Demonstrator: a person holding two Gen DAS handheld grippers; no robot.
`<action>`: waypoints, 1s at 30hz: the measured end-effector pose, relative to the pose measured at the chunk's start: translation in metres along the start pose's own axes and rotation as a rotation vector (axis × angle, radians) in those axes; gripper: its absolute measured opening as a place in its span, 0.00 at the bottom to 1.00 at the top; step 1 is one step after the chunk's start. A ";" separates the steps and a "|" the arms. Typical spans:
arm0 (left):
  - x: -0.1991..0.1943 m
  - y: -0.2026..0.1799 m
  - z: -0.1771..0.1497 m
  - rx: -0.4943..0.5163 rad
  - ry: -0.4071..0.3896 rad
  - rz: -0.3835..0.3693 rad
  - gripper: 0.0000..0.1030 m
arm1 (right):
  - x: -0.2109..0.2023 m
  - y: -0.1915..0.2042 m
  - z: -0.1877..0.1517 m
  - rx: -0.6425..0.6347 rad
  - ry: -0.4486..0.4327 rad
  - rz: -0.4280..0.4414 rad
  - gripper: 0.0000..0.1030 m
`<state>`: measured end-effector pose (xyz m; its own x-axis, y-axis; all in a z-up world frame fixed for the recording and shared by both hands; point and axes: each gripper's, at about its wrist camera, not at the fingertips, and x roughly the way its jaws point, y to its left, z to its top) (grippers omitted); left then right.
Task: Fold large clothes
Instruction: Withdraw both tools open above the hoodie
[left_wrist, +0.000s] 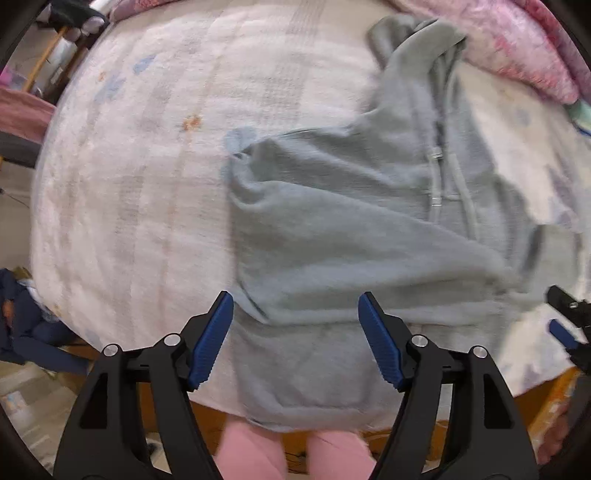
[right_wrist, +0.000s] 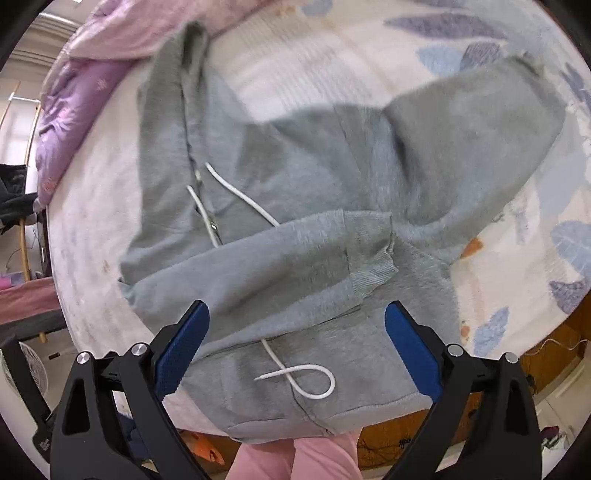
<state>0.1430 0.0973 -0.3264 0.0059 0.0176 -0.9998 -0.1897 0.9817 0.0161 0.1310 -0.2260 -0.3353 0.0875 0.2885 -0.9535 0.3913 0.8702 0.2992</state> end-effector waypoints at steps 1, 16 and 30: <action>-0.008 0.002 -0.001 -0.012 -0.014 -0.025 0.70 | 0.000 0.006 -0.001 -0.004 -0.018 0.004 0.90; -0.118 -0.008 -0.028 0.102 -0.158 -0.111 0.70 | -0.112 0.040 -0.049 -0.066 -0.194 -0.020 0.90; -0.190 -0.007 -0.049 0.296 -0.283 -0.195 0.74 | -0.177 0.067 -0.124 0.076 -0.354 -0.032 0.90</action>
<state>0.0948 0.0779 -0.1368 0.2892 -0.1627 -0.9433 0.1307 0.9829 -0.1295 0.0280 -0.1695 -0.1417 0.3809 0.0942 -0.9198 0.4650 0.8403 0.2786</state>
